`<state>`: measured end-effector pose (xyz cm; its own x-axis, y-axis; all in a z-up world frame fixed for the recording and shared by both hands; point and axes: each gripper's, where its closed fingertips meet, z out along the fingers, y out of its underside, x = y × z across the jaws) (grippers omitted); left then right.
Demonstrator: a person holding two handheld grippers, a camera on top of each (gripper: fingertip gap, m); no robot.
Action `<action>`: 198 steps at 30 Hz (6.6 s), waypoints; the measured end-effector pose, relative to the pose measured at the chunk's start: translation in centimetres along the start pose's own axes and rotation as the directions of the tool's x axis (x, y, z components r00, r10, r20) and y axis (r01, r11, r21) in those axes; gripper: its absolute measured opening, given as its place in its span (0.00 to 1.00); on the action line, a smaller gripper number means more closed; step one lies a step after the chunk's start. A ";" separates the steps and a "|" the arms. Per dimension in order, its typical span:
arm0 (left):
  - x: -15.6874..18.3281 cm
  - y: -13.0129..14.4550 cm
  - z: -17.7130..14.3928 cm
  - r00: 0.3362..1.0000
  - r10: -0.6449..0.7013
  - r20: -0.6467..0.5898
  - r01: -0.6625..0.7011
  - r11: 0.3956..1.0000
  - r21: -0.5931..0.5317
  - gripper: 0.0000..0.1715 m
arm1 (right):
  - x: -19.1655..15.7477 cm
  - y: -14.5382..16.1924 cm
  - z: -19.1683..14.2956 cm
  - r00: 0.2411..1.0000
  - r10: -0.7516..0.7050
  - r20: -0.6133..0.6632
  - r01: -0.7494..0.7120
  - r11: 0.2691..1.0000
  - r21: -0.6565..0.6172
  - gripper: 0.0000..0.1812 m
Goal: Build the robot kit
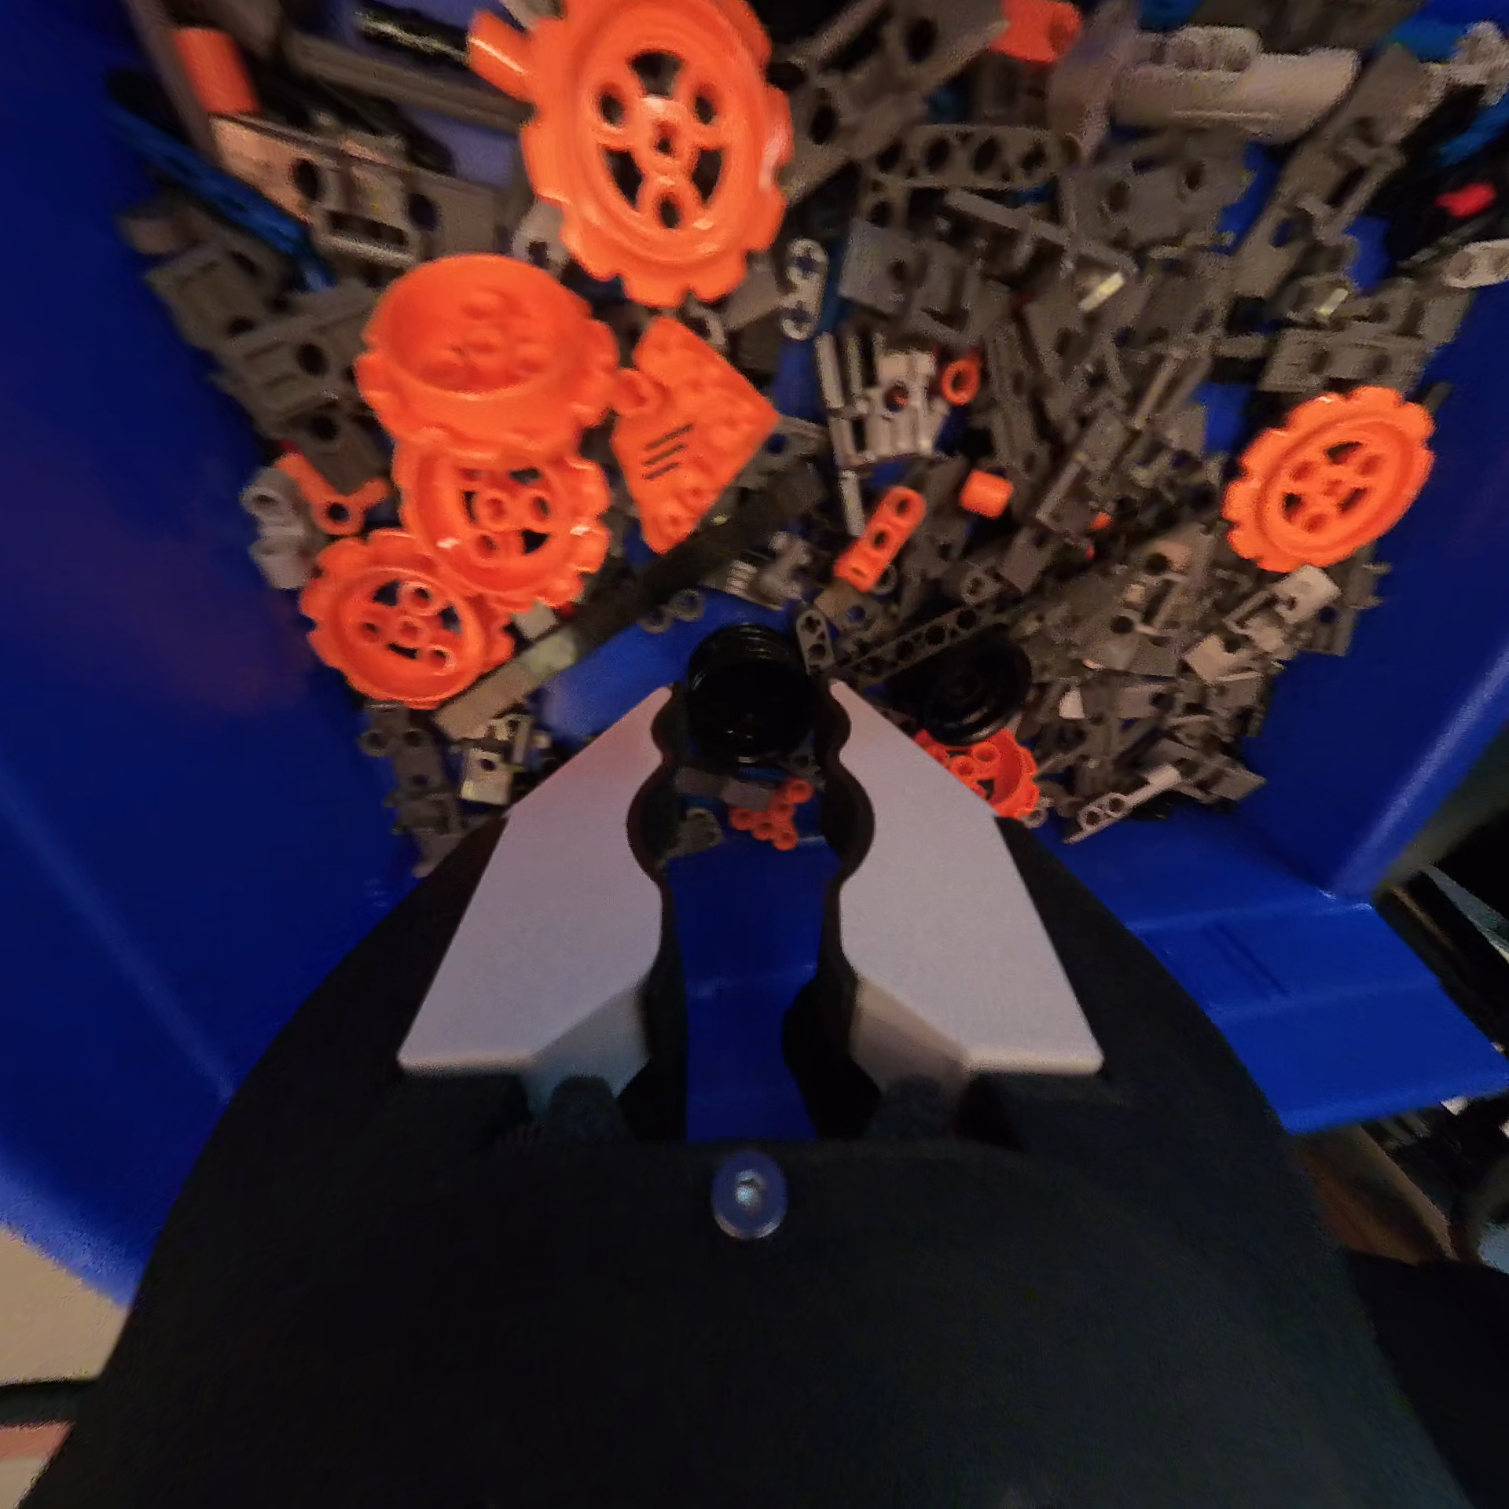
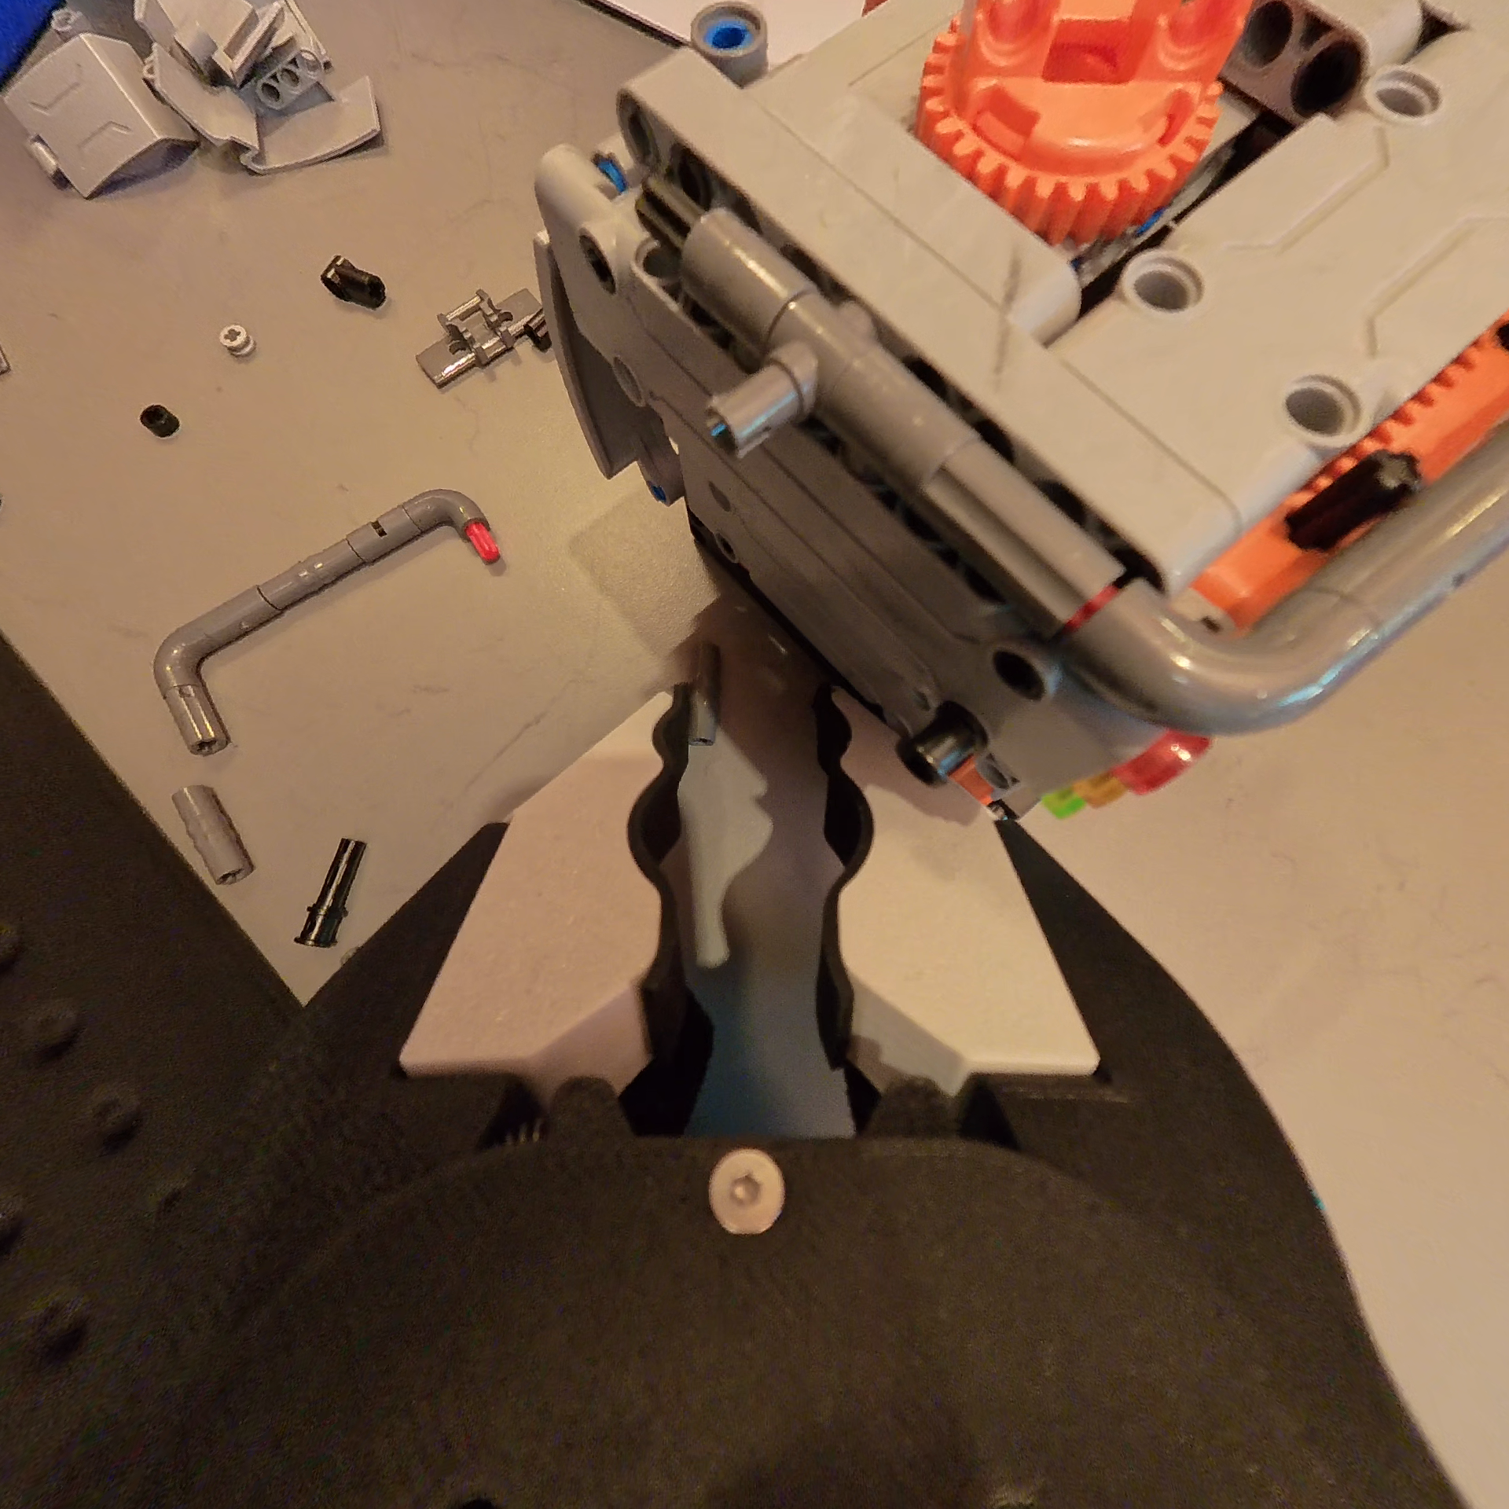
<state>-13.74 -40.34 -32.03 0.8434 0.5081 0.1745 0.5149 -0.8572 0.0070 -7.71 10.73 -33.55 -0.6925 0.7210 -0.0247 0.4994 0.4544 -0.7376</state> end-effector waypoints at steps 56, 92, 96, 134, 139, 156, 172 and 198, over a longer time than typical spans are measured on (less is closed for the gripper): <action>-4.6 -7.8 -2.1 0.995 -0.090 0.040 0.070 0.935 0.347 0.30 | 0.1 0.0 0.0 1.000 0.007 -0.003 -0.007 1.000 0.001 0.15; -3.7 -5.4 -0.4 0.993 -0.084 0.079 0.067 0.977 0.201 0.55 | 0.1 0.0 0.0 1.000 0.008 -0.007 -0.008 1.000 0.001 0.15; -2.8 -5.2 0.6 0.997 -0.069 0.030 0.063 0.984 0.166 0.50 | 0.2 0.0 0.0 1.000 0.010 -0.007 -0.010 1.000 0.001 0.15; 2.4 -7.0 -1.9 0.992 0.130 0.002 -0.123 0.936 0.329 0.20 | 0.2 0.0 0.0 1.000 0.017 -0.006 -0.017 1.000 0.001 0.15; 4.5 -8.2 0.2 0.977 0.210 -0.032 -0.193 0.942 0.275 0.27 | 0.2 0.0 0.0 1.000 0.015 -0.007 -0.015 1.000 0.002 0.15; 1.3 -4.1 0.2 0.991 0.101 0.084 -0.114 0.978 0.172 0.01 | 0.2 0.0 0.0 1.000 0.018 -0.005 -0.018 1.000 0.002 0.15; 1.4 -6.5 1.0 0.986 0.115 0.117 -0.138 0.967 0.216 0.13 | 0.2 0.0 0.0 1.000 0.019 -0.001 -0.019 1.000 0.002 0.15; 6.8 -6.3 1.5 0.962 0.271 -0.026 -0.260 0.944 0.202 0.03 | 0.1 0.0 0.0 1.000 0.018 0.000 -0.018 1.000 0.002 0.15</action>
<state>-11.01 -31.33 -32.40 0.9471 0.2543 0.1958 0.2975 -0.9246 -0.2381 -7.78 10.86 -33.55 -0.6833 0.7292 -0.0379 0.5107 0.4402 -0.7385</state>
